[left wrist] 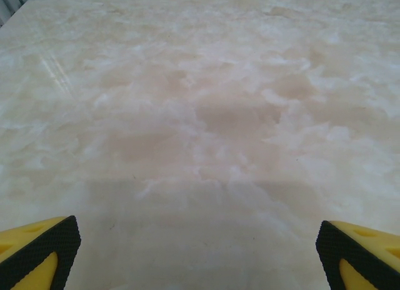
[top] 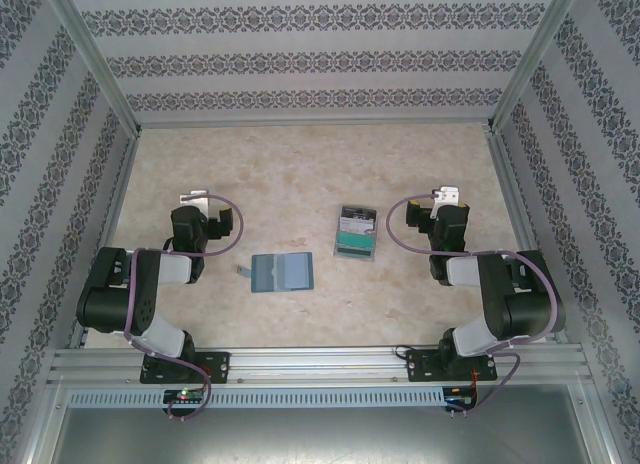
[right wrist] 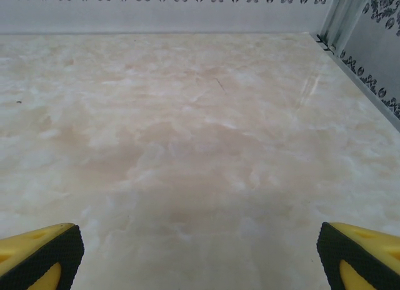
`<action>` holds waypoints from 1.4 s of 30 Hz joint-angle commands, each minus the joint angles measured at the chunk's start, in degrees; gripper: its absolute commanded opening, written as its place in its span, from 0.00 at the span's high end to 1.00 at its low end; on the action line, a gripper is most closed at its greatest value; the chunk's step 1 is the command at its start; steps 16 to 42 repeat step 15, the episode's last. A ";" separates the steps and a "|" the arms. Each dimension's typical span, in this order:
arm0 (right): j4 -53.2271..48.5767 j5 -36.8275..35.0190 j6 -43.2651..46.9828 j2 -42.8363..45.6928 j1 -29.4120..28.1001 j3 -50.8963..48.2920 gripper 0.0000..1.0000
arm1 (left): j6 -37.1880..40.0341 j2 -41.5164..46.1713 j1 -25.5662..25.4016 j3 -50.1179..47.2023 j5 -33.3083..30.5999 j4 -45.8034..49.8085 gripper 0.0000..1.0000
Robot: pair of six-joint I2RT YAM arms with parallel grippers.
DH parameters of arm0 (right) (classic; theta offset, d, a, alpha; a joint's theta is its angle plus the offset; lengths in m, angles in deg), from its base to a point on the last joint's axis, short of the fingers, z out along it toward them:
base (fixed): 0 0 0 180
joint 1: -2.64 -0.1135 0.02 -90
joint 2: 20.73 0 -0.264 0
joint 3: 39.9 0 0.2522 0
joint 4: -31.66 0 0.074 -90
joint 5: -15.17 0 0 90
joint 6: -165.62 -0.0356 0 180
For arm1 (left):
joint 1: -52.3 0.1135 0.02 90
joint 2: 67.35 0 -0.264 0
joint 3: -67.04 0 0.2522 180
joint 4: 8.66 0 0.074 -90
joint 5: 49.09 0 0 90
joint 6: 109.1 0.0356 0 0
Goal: Take the credit cards out of the card holder
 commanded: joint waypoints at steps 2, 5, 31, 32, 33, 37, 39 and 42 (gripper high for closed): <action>2.26 1.51 0.73 0.44 0.30 0.19 0.02 | 1.12 -0.40 0.64 -0.14 1.58 -3.19 0.01; 2.02 2.39 0.47 0.35 0.69 0.38 0.02 | 1.17 -0.41 0.65 -0.09 1.58 -2.94 0.01; 1.90 3.18 0.36 0.37 1.16 0.43 0.02 | 1.24 -0.35 0.71 -0.15 1.81 -2.97 0.00; 1.90 3.18 0.36 0.37 1.16 0.43 0.02 | 1.24 -0.35 0.71 -0.15 1.81 -2.97 0.00; 1.90 3.18 0.36 0.37 1.16 0.43 0.02 | 1.24 -0.35 0.71 -0.15 1.81 -2.97 0.00; 1.90 3.18 0.36 0.37 1.16 0.43 0.02 | 1.24 -0.35 0.71 -0.15 1.81 -2.97 0.00; 1.90 3.18 0.36 0.37 1.16 0.43 0.02 | 1.24 -0.35 0.71 -0.15 1.81 -2.97 0.00; 1.90 3.18 0.36 0.37 1.16 0.43 0.02 | 1.24 -0.35 0.71 -0.15 1.81 -2.97 0.00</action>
